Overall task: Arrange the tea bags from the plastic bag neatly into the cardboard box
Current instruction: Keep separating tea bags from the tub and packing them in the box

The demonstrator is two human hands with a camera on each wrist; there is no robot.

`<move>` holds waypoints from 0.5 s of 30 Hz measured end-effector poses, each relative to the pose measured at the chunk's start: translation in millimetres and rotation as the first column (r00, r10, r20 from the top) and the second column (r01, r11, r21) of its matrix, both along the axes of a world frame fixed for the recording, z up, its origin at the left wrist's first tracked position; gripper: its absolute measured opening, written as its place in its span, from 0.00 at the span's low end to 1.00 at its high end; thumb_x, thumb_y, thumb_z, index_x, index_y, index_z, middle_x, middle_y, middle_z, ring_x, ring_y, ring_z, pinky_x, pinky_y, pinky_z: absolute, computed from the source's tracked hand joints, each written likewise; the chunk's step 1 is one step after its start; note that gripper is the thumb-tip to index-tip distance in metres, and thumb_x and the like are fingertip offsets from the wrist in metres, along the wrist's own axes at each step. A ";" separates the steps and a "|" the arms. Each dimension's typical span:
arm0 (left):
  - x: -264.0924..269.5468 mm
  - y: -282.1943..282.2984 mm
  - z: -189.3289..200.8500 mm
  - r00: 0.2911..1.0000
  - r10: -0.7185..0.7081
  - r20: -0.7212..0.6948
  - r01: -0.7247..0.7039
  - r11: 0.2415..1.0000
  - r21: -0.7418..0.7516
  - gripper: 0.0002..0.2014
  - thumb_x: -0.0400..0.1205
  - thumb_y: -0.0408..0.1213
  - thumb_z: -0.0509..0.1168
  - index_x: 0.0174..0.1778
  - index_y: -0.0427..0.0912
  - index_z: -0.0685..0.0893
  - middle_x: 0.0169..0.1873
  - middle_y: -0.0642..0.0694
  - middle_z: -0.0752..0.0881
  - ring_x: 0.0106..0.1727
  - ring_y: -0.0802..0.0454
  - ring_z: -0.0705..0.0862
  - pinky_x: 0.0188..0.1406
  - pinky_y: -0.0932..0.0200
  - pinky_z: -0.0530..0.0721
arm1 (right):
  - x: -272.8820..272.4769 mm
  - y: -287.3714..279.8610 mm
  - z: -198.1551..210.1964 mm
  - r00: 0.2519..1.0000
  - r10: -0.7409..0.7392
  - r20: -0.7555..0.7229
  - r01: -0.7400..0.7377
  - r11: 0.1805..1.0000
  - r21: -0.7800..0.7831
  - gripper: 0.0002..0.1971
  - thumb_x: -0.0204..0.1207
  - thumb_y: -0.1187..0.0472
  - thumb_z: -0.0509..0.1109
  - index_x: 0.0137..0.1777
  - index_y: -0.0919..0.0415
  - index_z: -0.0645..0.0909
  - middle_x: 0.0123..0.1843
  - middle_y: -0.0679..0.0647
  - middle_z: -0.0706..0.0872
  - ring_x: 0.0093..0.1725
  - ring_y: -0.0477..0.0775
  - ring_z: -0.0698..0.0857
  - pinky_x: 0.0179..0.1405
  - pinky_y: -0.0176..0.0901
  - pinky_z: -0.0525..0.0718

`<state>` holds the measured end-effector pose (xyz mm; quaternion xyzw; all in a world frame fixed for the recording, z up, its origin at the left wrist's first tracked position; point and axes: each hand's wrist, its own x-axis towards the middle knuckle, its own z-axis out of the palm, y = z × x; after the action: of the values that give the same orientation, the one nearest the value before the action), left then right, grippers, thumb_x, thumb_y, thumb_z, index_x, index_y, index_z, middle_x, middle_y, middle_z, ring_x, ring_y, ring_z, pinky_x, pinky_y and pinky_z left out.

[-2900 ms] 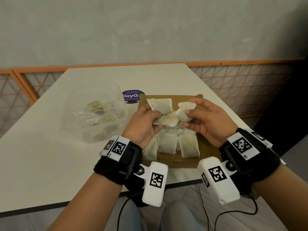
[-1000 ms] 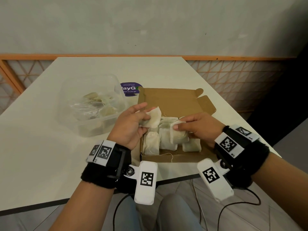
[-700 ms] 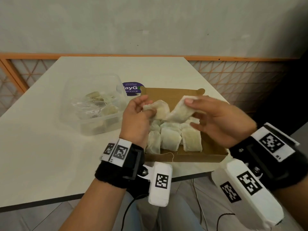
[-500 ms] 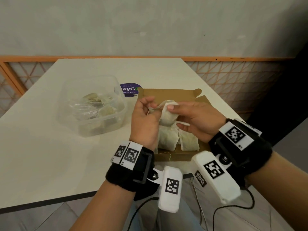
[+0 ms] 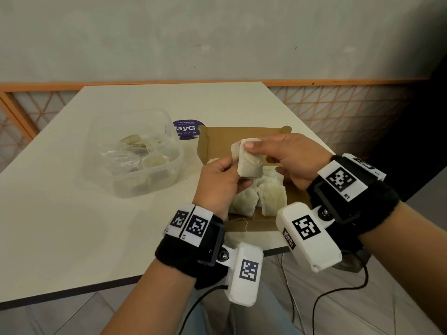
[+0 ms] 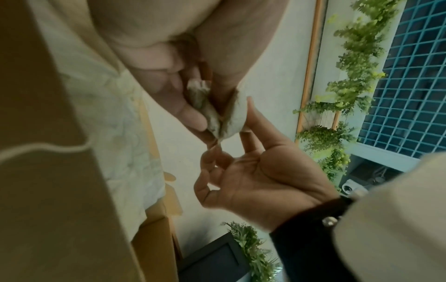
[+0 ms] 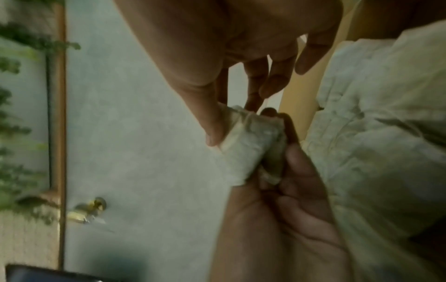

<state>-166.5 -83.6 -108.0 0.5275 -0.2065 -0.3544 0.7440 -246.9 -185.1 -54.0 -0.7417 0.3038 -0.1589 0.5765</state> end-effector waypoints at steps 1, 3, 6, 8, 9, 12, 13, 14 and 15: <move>-1.3 -1.7 1.3 1.000 -0.010 -0.030 0.010 1.000 -0.010 0.07 0.83 0.33 0.65 0.45 0.43 0.88 0.43 0.41 0.89 0.45 0.50 0.88 0.37 0.67 0.86 | 0.2 -0.1 -1.1 1.000 -0.016 0.022 0.016 1.000 -0.017 0.11 0.69 0.51 0.75 0.49 0.53 0.90 0.48 0.46 0.91 0.50 0.43 0.85 0.48 0.37 0.79; -2.0 -3.4 4.9 0.996 -0.046 -0.078 0.045 0.999 -0.020 0.09 0.85 0.35 0.62 0.48 0.42 0.88 0.43 0.42 0.91 0.46 0.48 0.90 0.38 0.65 0.87 | 0.9 0.7 -2.7 0.997 -0.042 0.068 0.046 0.997 -0.057 0.11 0.70 0.56 0.76 0.50 0.59 0.89 0.48 0.52 0.91 0.49 0.43 0.88 0.48 0.33 0.85; 0.1 -2.0 11.9 0.972 -0.175 -0.155 0.171 0.984 -0.039 0.14 0.87 0.39 0.56 0.57 0.38 0.85 0.44 0.40 0.91 0.43 0.46 0.91 0.40 0.61 0.90 | 2.5 0.4 -4.8 0.994 -0.063 0.086 0.072 0.991 -0.111 0.12 0.70 0.59 0.76 0.52 0.64 0.88 0.48 0.57 0.91 0.38 0.40 0.86 0.30 0.26 0.83; 1.8 0.8 16.2 0.934 -0.292 -0.204 0.285 0.956 -0.065 0.19 0.87 0.44 0.52 0.64 0.39 0.81 0.51 0.37 0.89 0.45 0.42 0.91 0.43 0.57 0.89 | 3.5 -0.7 -6.0 0.996 -0.066 0.067 0.076 0.985 -0.154 0.13 0.70 0.60 0.76 0.53 0.65 0.87 0.43 0.55 0.89 0.31 0.36 0.84 0.25 0.24 0.78; 2.2 1.6 17.1 0.924 -0.330 -0.195 0.325 0.944 -0.061 0.20 0.87 0.46 0.51 0.66 0.40 0.80 0.53 0.36 0.89 0.47 0.41 0.90 0.44 0.57 0.88 | 4.0 -0.8 -6.2 0.997 -0.061 0.057 0.071 0.981 -0.179 0.13 0.70 0.60 0.76 0.53 0.65 0.87 0.40 0.53 0.88 0.27 0.35 0.83 0.24 0.24 0.76; 2.4 2.4 15.4 0.922 -0.371 -0.111 0.372 0.928 -0.015 0.14 0.88 0.36 0.54 0.61 0.34 0.81 0.49 0.37 0.89 0.49 0.44 0.91 0.41 0.62 0.89 | 5.9 -4.0 -3.6 0.997 -0.063 0.042 0.071 0.966 -0.247 0.16 0.70 0.55 0.76 0.56 0.61 0.85 0.37 0.48 0.83 0.28 0.35 0.81 0.28 0.24 0.76; 2.0 2.4 14.6 0.920 -0.382 -0.090 0.384 0.924 0.000 0.12 0.88 0.33 0.54 0.58 0.33 0.81 0.47 0.37 0.90 0.47 0.45 0.91 0.40 0.63 0.89 | 5.6 -6.9 -1.9 0.998 -0.068 0.008 0.068 0.966 -0.248 0.20 0.68 0.51 0.76 0.58 0.57 0.83 0.39 0.47 0.82 0.33 0.36 0.82 0.34 0.26 0.78; 1.7 2.7 13.9 0.918 -0.390 -0.071 0.392 0.920 0.014 0.12 0.88 0.31 0.53 0.56 0.33 0.82 0.46 0.38 0.90 0.45 0.46 0.91 0.41 0.63 0.89 | 4.2 -9.7 -0.3 0.997 -0.051 -0.054 0.038 0.976 -0.217 0.23 0.66 0.47 0.77 0.60 0.55 0.81 0.41 0.48 0.82 0.39 0.39 0.82 0.40 0.31 0.79; 1.7 2.5 13.5 0.919 -0.392 -0.048 0.394 0.919 0.032 0.12 0.88 0.31 0.53 0.55 0.34 0.82 0.46 0.38 0.89 0.45 0.47 0.91 0.42 0.63 0.88 | 1.6 -12.2 0.5 0.993 0.007 -0.118 -0.024 0.990 -0.137 0.25 0.64 0.46 0.77 0.59 0.56 0.82 0.41 0.49 0.83 0.40 0.44 0.82 0.43 0.36 0.78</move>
<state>-164.8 -81.1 -94.5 0.4832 -0.2857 -0.5113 0.6508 -245.4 -197.3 -53.5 -0.7902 0.3196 -0.1313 0.5062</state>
